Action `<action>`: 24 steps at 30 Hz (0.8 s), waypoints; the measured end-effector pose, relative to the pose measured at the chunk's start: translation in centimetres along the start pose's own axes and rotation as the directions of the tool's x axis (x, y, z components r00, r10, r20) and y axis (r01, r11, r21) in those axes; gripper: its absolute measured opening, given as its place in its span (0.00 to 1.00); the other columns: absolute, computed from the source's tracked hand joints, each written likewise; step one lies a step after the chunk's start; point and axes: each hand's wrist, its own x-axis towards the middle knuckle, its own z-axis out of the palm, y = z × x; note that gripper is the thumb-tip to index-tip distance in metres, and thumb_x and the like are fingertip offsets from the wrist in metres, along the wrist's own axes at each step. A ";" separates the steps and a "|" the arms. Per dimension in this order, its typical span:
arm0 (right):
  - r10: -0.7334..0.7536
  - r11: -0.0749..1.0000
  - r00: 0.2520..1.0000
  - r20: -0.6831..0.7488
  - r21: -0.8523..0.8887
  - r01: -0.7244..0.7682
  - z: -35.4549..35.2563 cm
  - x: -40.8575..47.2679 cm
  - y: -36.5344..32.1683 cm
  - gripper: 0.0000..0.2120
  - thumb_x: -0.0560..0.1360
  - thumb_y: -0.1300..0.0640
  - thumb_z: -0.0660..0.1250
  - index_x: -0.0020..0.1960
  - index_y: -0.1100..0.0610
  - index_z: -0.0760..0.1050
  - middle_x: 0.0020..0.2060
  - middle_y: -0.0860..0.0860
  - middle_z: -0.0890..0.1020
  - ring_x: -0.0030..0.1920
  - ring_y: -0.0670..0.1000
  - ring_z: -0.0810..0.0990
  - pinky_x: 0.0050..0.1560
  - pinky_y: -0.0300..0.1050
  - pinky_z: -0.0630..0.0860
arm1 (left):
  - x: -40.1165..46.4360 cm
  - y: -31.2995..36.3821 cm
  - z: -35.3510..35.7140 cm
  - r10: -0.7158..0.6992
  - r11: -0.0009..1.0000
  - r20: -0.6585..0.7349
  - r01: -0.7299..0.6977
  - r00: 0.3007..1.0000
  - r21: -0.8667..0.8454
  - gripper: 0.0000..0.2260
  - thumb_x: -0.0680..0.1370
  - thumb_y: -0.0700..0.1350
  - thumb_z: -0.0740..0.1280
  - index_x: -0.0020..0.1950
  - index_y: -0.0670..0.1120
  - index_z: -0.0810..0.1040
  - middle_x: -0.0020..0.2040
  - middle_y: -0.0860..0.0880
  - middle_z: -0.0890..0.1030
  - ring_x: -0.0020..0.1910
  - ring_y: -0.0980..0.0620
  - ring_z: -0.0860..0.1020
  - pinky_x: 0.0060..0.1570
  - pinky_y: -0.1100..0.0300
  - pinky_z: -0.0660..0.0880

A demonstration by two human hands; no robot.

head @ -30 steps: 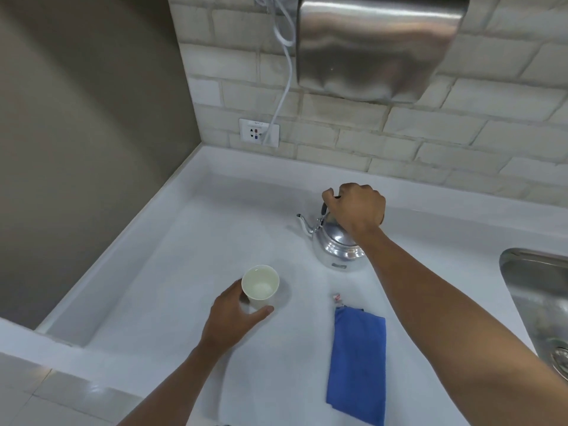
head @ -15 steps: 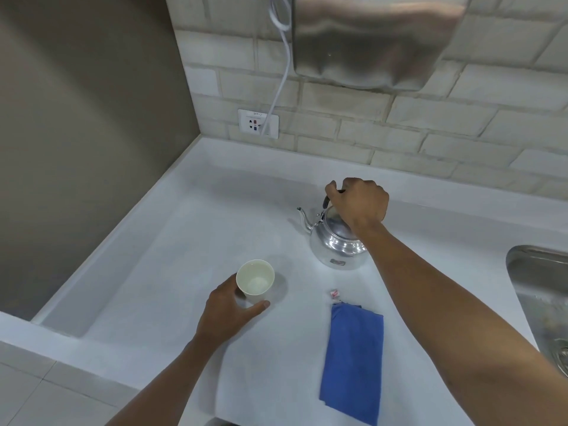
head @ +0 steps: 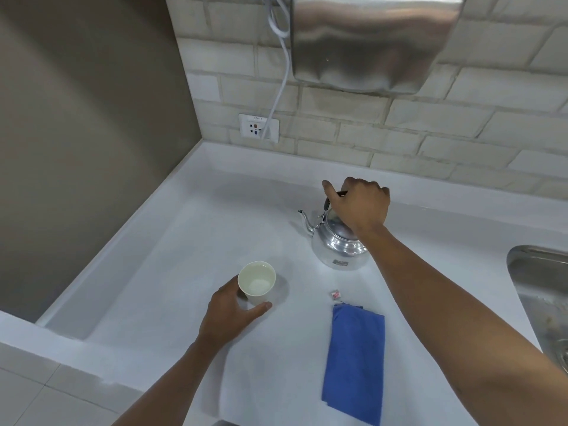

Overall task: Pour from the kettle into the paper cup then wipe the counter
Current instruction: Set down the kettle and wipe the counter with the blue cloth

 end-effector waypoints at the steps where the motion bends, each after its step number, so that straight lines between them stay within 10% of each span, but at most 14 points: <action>1: -0.001 1.000 0.999 -0.036 0.001 0.001 -0.4 -0.3 -0.3 0.30 0.74 0.30 0.55 0.38 0.54 0.79 0.32 0.50 0.80 0.38 0.57 0.76 0.47 0.51 0.71 | 0.0 0.0 0.0 0.002 1.000 0.002 -0.002 1.000 -0.008 0.25 0.63 0.68 0.77 0.55 0.72 0.72 0.50 0.68 0.81 0.51 0.62 0.79 0.46 0.65 0.74; 5: 0.078 0.952 0.974 -0.214 0.306 -0.009 -2.2 -4.0 -1.9 0.18 0.76 0.39 0.61 0.53 0.49 0.81 0.50 0.47 0.83 0.55 0.54 0.76 0.59 0.53 0.67 | -0.1 0.1 0.0 0.004 1.000 0.014 -0.004 1.000 -0.026 0.25 0.63 0.67 0.78 0.56 0.70 0.73 0.50 0.67 0.81 0.50 0.63 0.79 0.46 0.64 0.75; 10: 0.198 0.827 0.977 -0.079 0.549 -0.124 -1.8 -15.9 -3.0 0.12 0.76 0.54 0.63 0.58 0.51 0.78 0.51 0.46 0.80 0.55 0.51 0.75 0.58 0.46 0.70 | -0.3 -0.5 -0.4 0.024 0.994 0.002 -0.024 1.000 -0.106 0.39 0.63 0.60 0.81 0.71 0.61 0.71 0.64 0.68 0.77 0.59 0.67 0.77 0.56 0.75 0.70; 17: 0.155 0.925 0.975 0.159 0.324 -0.200 0.0 -26.7 -0.6 0.18 0.79 0.59 0.64 0.68 0.58 0.75 0.66 0.53 0.77 0.68 0.55 0.73 0.68 0.55 0.70 | -1.4 -1.2 -1.5 0.056 0.993 0.044 -0.052 0.997 -0.104 0.38 0.70 0.39 0.78 0.77 0.50 0.67 0.72 0.53 0.73 0.71 0.50 0.71 0.69 0.56 0.68; 24: 0.273 0.961 0.908 0.319 -0.126 -0.245 0.5 -28.9 0.0 0.32 0.80 0.47 0.40 0.79 0.62 0.56 0.78 0.59 0.59 0.78 0.61 0.54 0.77 0.57 0.54 | -5.9 -3.7 -3.6 0.117 0.953 0.263 -0.183 0.958 0.242 0.37 0.80 0.62 0.64 0.82 0.45 0.55 0.82 0.48 0.55 0.81 0.50 0.51 0.78 0.55 0.48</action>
